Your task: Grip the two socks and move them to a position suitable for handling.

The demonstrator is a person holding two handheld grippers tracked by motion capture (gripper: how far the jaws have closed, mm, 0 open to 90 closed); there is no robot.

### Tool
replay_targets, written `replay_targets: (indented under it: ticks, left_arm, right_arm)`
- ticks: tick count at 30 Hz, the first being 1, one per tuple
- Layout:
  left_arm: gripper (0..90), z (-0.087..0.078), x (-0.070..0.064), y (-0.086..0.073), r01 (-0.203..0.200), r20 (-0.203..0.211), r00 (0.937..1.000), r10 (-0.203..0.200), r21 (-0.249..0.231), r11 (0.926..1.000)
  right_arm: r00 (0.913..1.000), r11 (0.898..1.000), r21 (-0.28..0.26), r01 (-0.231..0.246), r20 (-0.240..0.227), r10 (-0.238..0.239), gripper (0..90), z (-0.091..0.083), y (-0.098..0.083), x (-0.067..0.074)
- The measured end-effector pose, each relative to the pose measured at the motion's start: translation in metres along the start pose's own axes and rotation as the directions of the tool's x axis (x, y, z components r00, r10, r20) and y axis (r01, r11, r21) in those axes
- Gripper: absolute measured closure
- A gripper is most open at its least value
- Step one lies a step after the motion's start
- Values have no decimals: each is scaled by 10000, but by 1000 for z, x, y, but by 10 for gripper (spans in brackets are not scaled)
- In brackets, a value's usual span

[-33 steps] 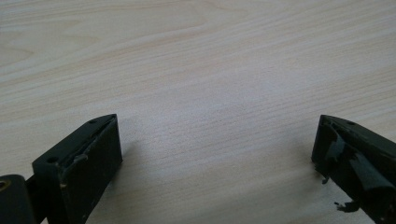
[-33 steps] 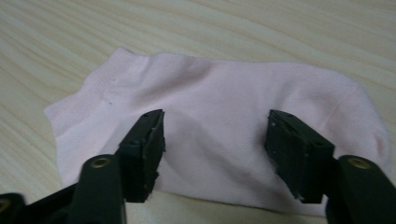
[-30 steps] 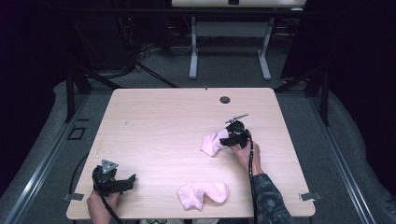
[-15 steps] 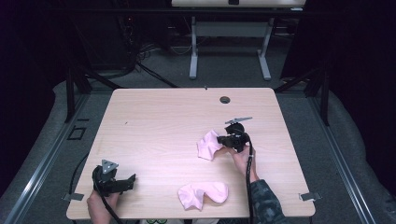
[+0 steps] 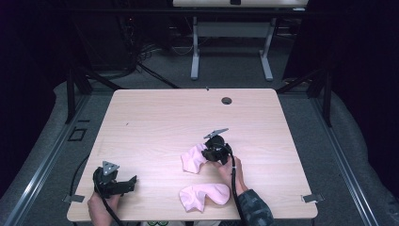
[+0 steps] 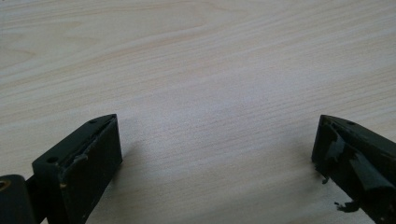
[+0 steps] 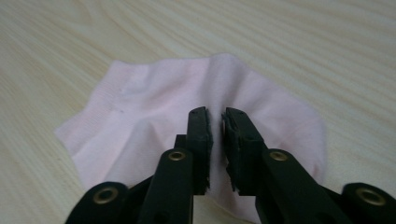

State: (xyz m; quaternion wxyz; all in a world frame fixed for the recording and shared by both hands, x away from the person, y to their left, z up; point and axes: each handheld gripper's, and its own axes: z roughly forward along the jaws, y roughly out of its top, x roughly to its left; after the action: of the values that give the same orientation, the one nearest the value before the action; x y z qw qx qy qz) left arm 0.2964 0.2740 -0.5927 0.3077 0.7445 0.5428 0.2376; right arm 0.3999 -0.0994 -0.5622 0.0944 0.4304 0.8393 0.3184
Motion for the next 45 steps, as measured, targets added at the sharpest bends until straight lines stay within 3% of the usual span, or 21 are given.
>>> replay_targets:
  ticks: [2,3,4,5,6,7,11,21,26,30,32,34,36,38,39,40,41,42,43,44,45]
  left_arm:
    - [14,0,0,0,4,0,10000,-4,0,10000]
    - [14,0,0,0,7,1,10000,-7,-2,10000]
    - [14,0,0,0,7,1,10000,-7,-2,10000]
    - [14,0,0,0,6,2,10000,-6,-1,10000]
    - [14,0,0,0,2,8,10000,-2,7,10000]
    - [14,0,0,0,2,-1,10000,-2,0,10000]
    - [14,0,0,0,-8,-12,10000,8,-2,10000]
    - [17,0,0,0,61,42,10000,-61,16,10000]
    - [19,1,2,0,105,150,9998,-105,15,9999]
    - [20,1,2,0,77,157,9998,-78,37,10000]
    - [19,1,2,1,9,132,9999,-9,21,10000]
    - [17,0,-2,3,-134,-128,9998,136,159,9998]
    - [27,-3,-8,6,-287,-254,9992,296,372,9989]
    - [24,-8,-15,9,-346,79,9994,343,353,9988]
    - [17,-11,-20,10,-398,256,9989,393,169,9991]
    - [16,-14,-25,11,-486,472,9977,483,52,9988]
    - [17,-18,-31,13,-509,734,9960,515,-87,9987]
    - [17,-21,-37,14,-491,1011,9936,513,-241,9985]
    - [28,-25,-42,14,-416,1346,9897,482,-511,9978]
    - [79,-29,-47,13,-247,1787,9832,382,-776,9967]
    - [79,-32,-52,13,-305,2204,9740,516,-979,9947]
  right_arm:
    - [10000,9999,129,56,64,-57,679,4,-2,-3]
    - [10000,9999,114,34,86,-35,589,2,-2,-5]
    - [10000,9999,114,34,86,-35,589,2,-2,-5]
    - [9999,9999,-97,82,127,-81,442,-2,-3,-6]
    - [9999,9999,-97,82,127,-81,442,-2,-3,-6]
    - [9997,9991,-360,208,134,-204,330,-10,-3,-8]
    - [9994,9960,-828,327,172,-314,210,-31,-8,-8]
    - [9990,9845,-1698,447,92,-438,140,-78,-42,-6]
    - [9991,9806,-1918,404,-35,-418,126,-93,-57,-4]
    - [9990,9788,-1997,448,141,-429,75,-105,-71,-1]
    - [9982,9764,-2106,483,447,-398,32,-110,-77,2]
    - [9973,9744,-2203,447,673,-305,0,-116,-82,3]
    - [9971,9750,-2219,95,754,75,0,-120,-87,3]
    - [9944,9766,-2149,14,1039,214,9,-124,-88,3]
    - [9932,9716,-2364,-150,1089,418,19,-126,-90,2]
    - [9933,9685,-2473,-303,1006,568,27,-128,-91,2]
    - [9945,9711,-2262,-756,535,899,38,-128,-94,0]
    - [9945,9711,-2262,-756,535,899,38,-128,-94,0]
    - [9952,9757,-2034,-815,369,908,38,-127,-96,-2]
    - [9951,9791,-1800,-949,85,980,95,-124,-102,-3]
    - [9951,9791,-1800,-949,85,980,95,-124,-102,-3]
